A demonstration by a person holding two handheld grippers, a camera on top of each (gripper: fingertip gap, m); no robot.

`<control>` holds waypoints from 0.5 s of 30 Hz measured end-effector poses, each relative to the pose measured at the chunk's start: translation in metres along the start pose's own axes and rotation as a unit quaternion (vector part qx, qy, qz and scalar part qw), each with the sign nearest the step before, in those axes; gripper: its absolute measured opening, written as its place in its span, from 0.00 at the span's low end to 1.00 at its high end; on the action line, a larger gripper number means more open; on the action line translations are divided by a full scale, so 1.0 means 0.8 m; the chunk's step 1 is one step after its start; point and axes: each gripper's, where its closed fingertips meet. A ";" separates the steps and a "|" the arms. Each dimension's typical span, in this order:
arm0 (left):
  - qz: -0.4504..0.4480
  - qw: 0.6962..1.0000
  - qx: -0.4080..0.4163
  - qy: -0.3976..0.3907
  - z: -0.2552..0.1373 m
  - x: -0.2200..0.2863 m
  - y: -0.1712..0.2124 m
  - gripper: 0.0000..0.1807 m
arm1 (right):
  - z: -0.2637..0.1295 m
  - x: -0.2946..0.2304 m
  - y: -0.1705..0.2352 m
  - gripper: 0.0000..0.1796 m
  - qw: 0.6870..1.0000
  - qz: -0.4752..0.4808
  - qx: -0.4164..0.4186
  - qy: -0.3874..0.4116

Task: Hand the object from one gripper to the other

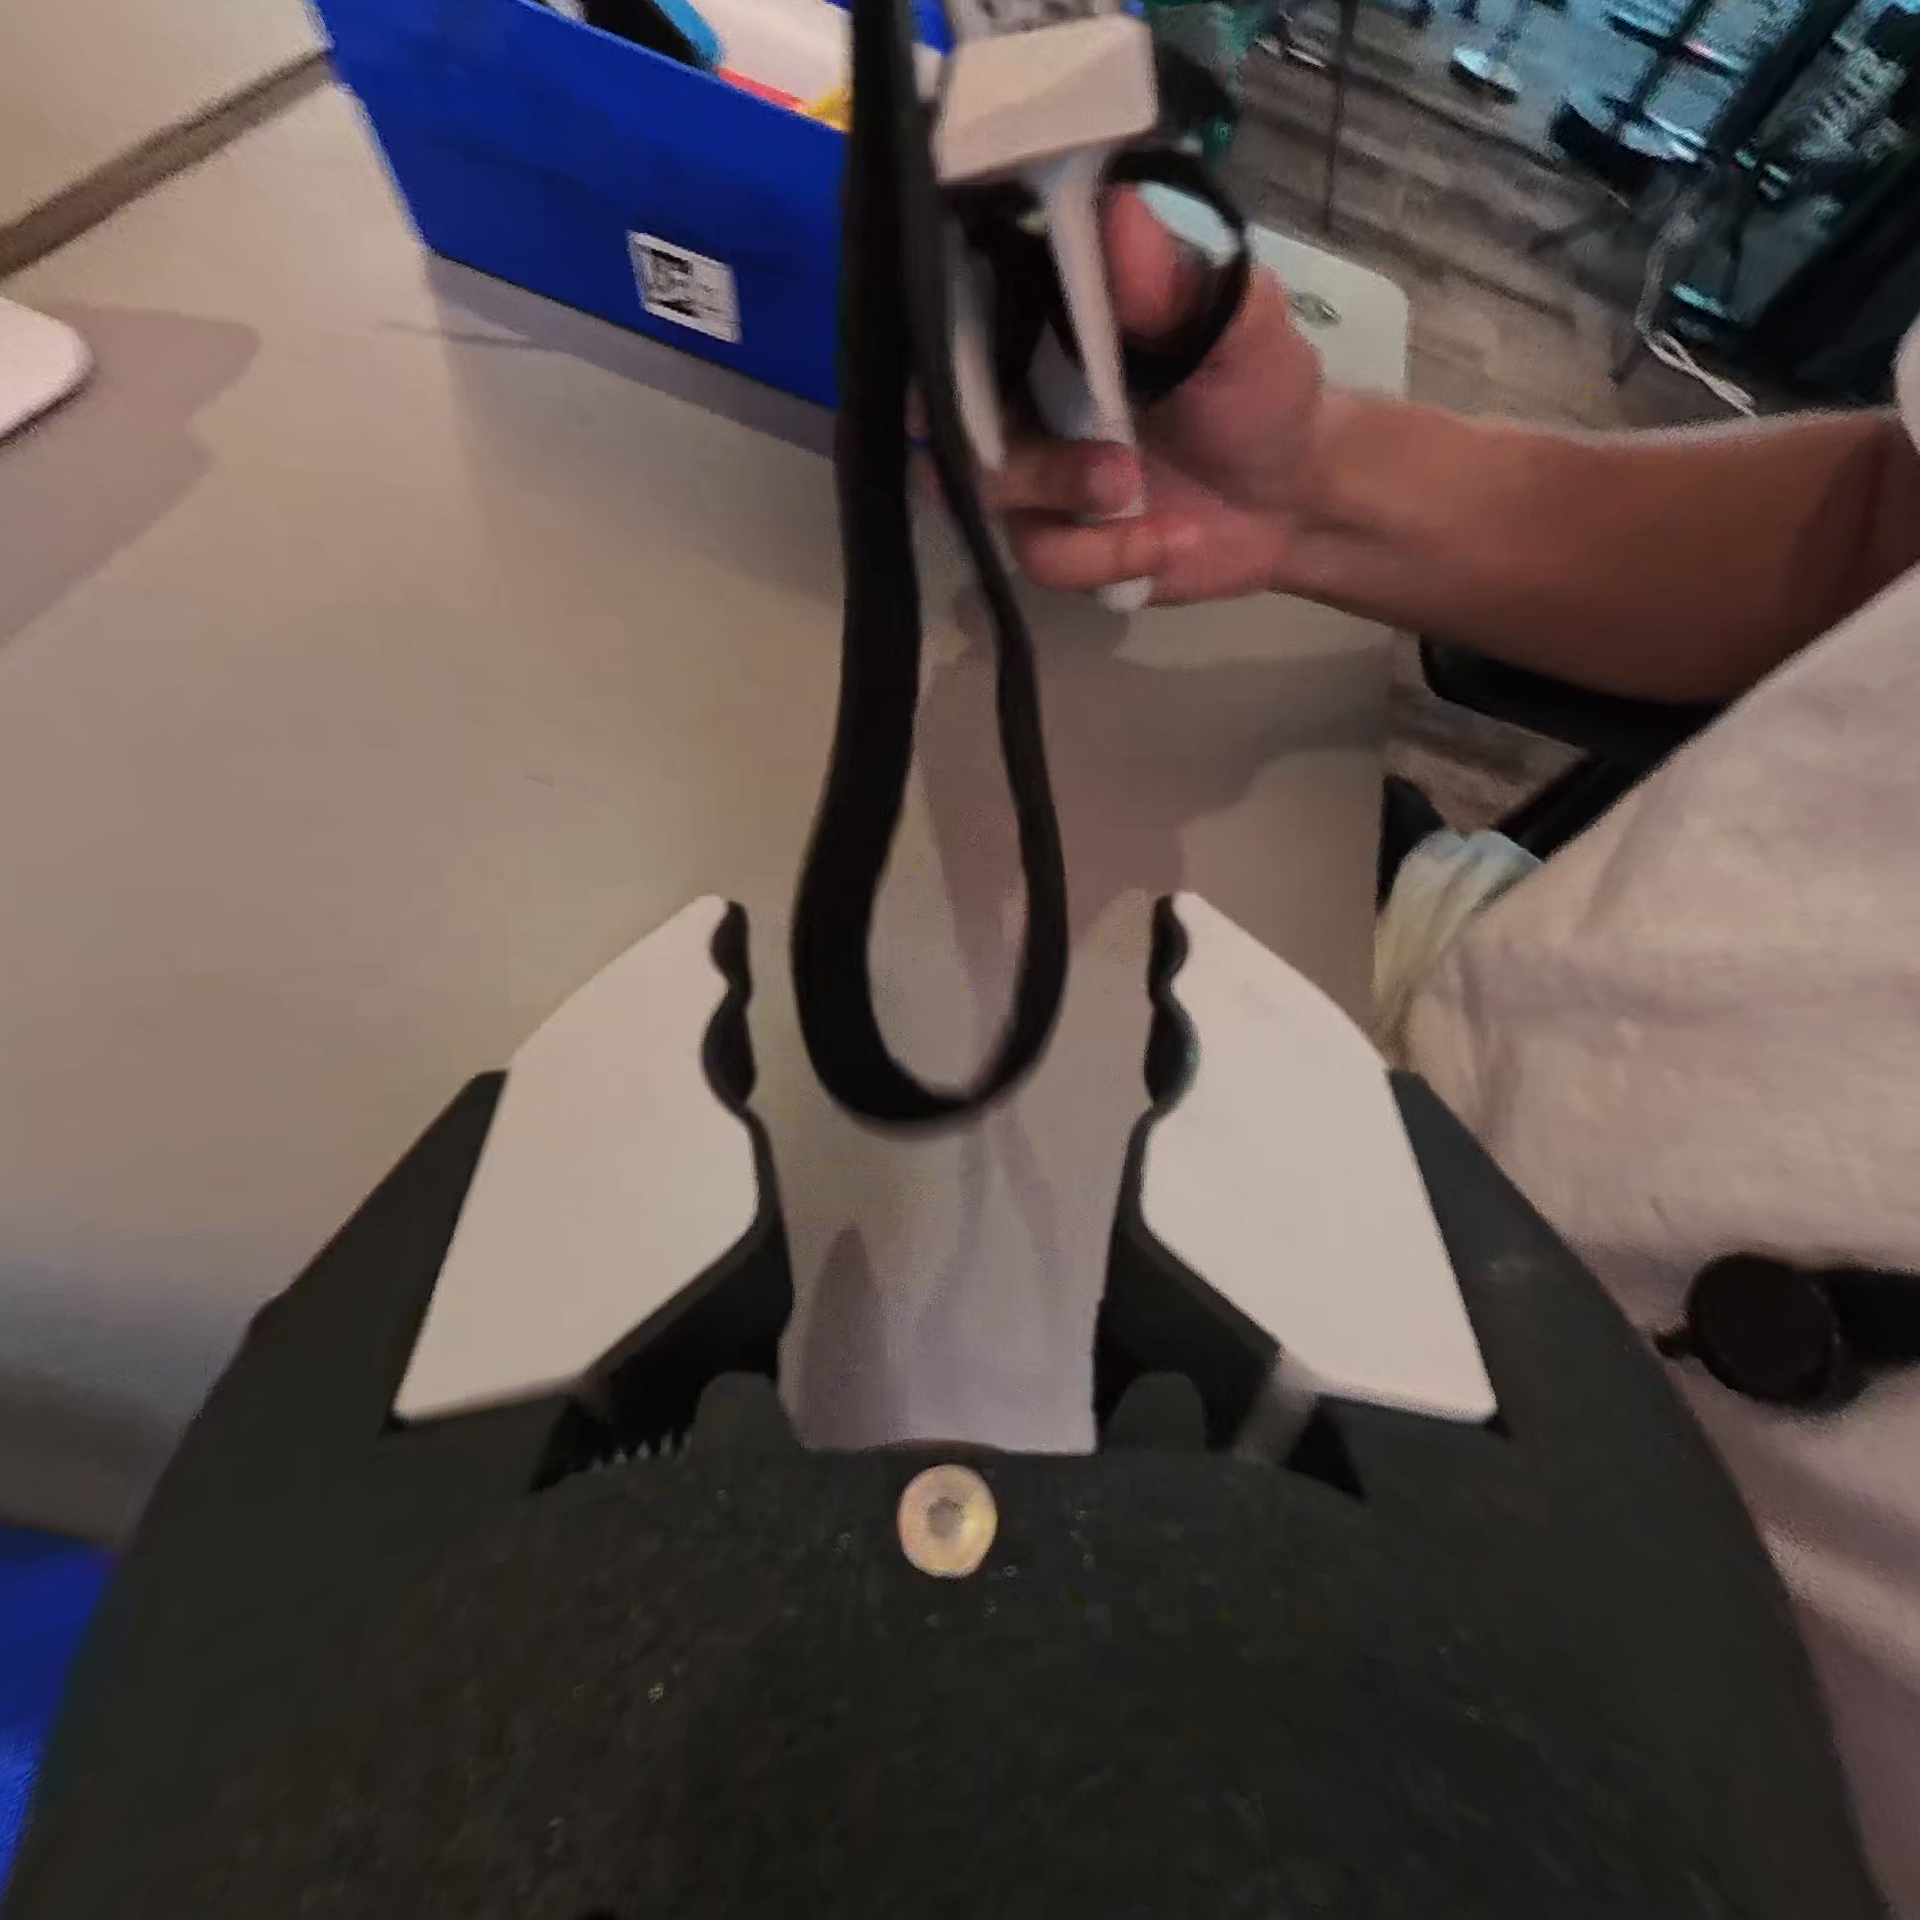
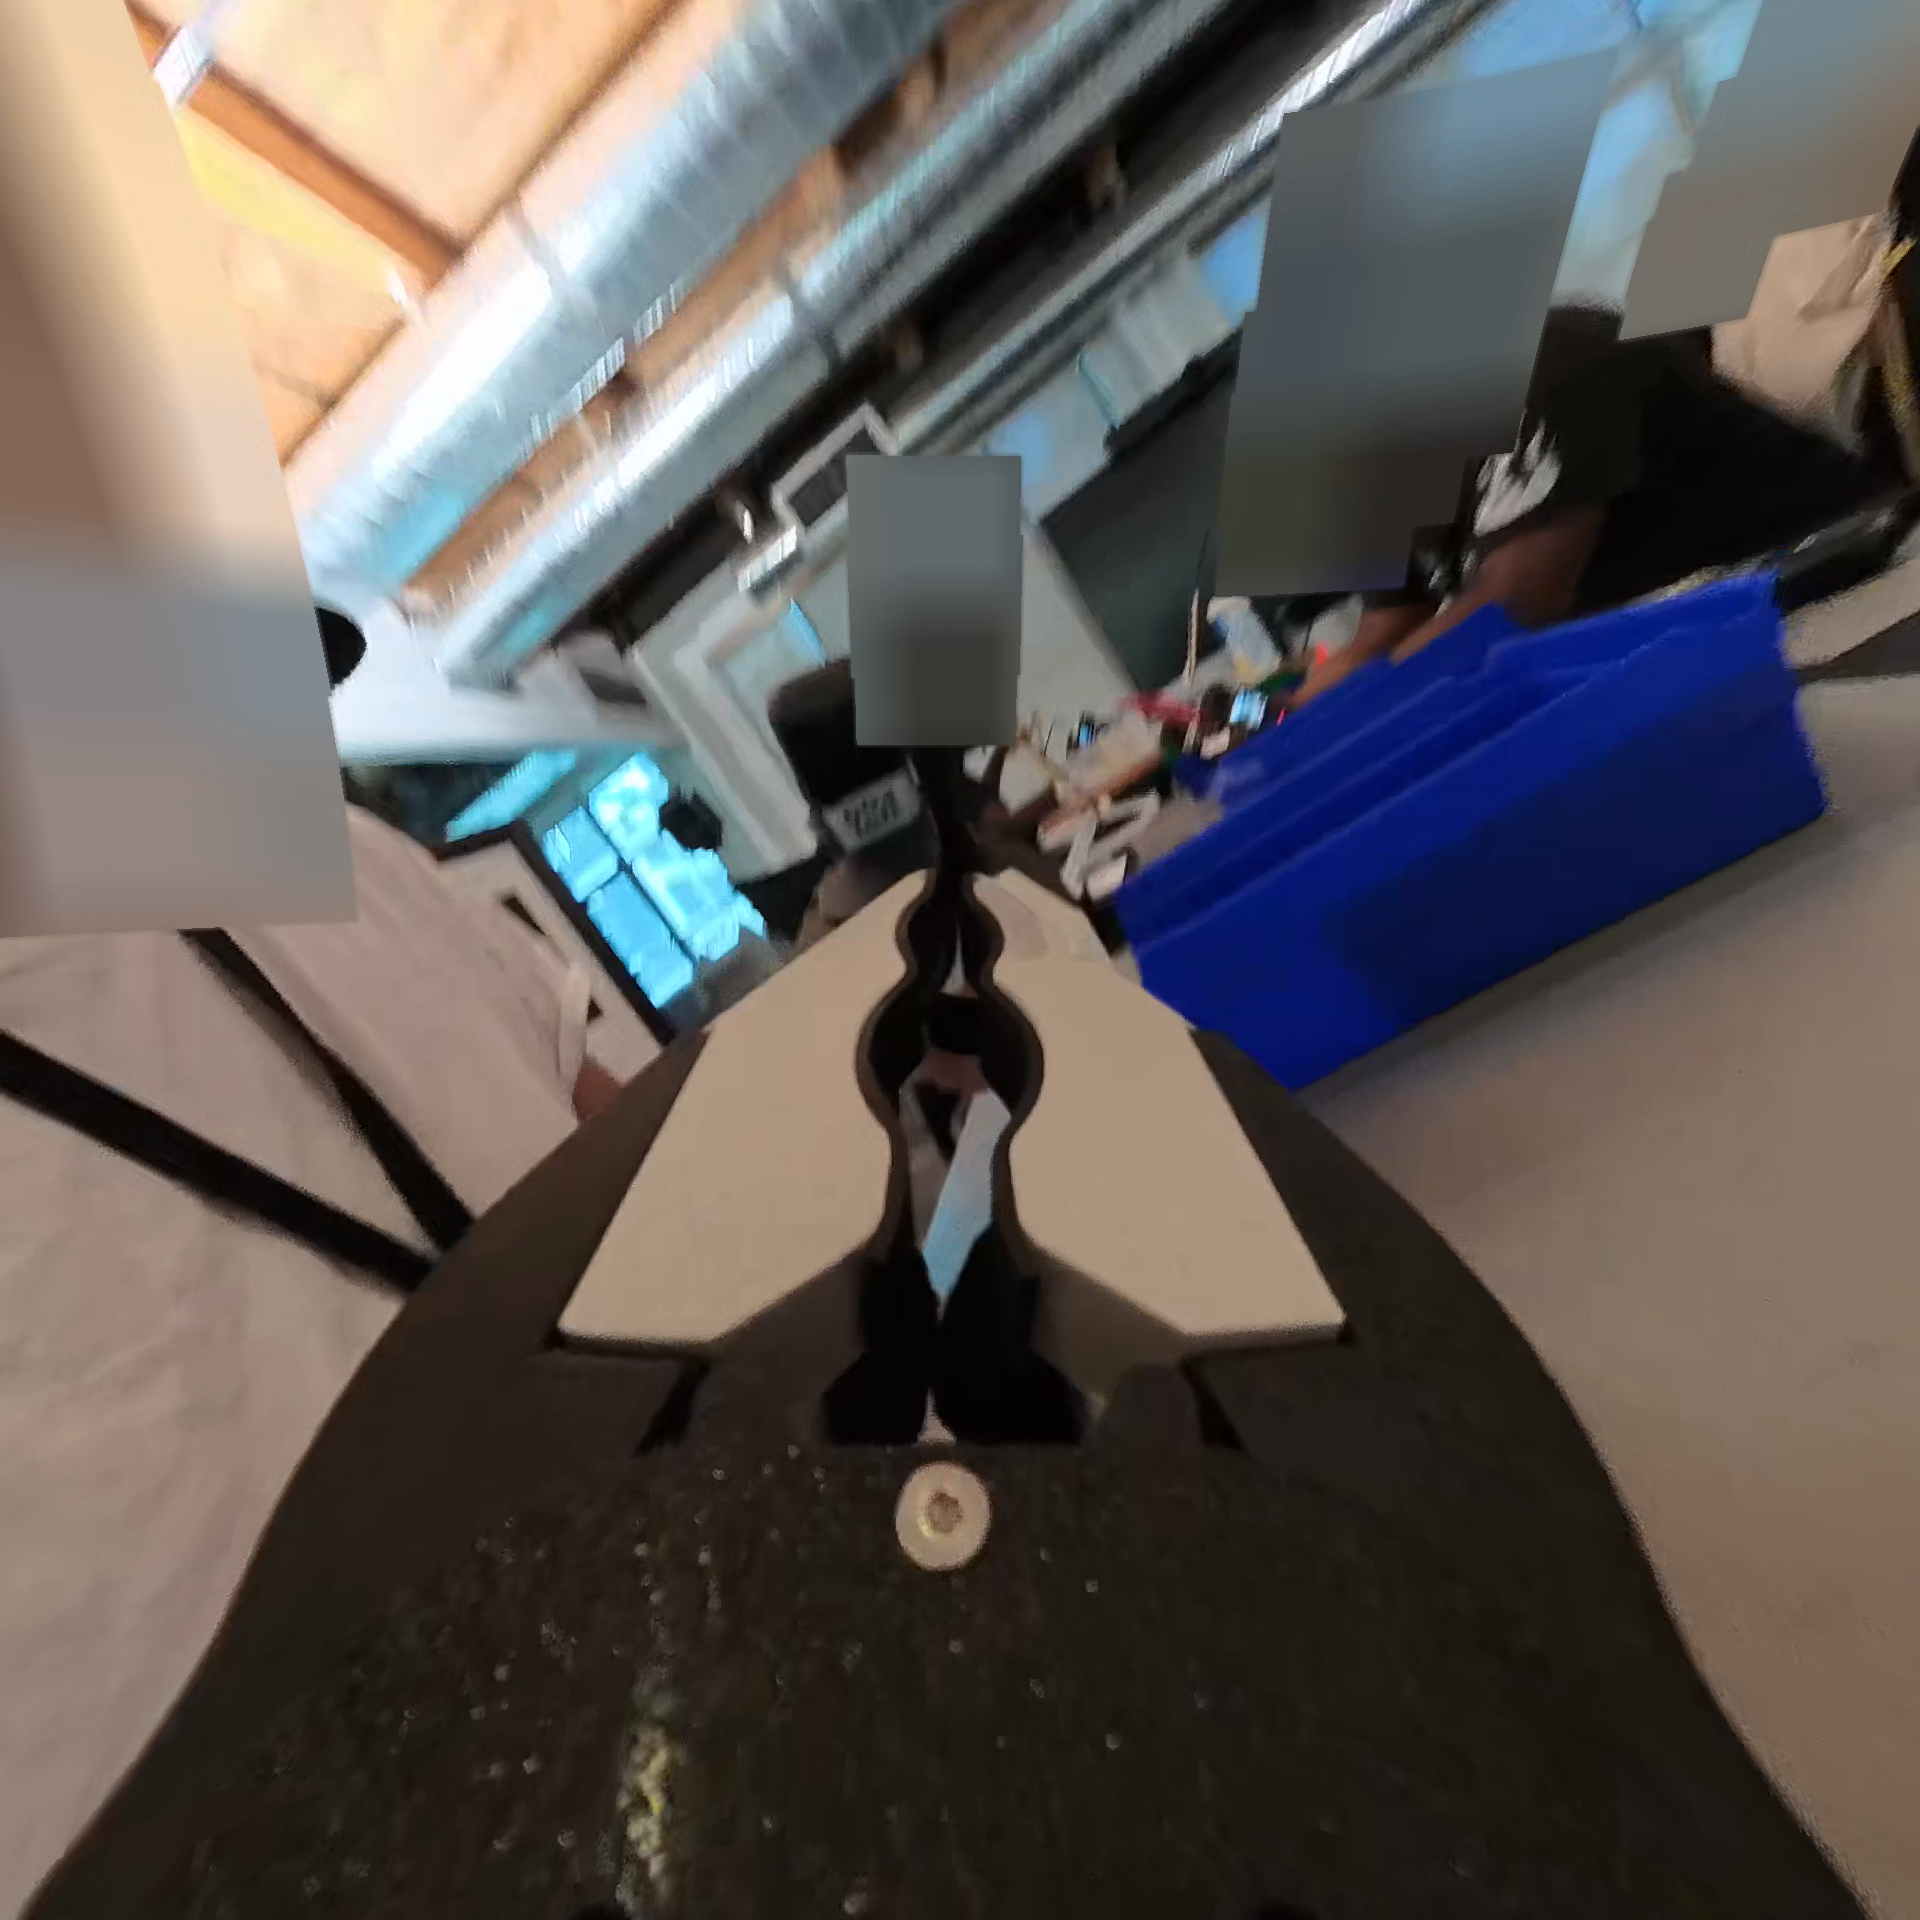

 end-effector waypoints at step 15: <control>-0.396 0.873 0.267 0.097 0.014 0.001 -0.069 0.60 | 0.028 -0.012 -0.004 0.01 0.973 0.081 0.204 -0.076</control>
Point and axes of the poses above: each gripper's, where its closed fingertips meet, z out along the fingers, y out of its underside, x = y × z across the jaws, and after that the axes turned 14 degrees about -y, right-handed
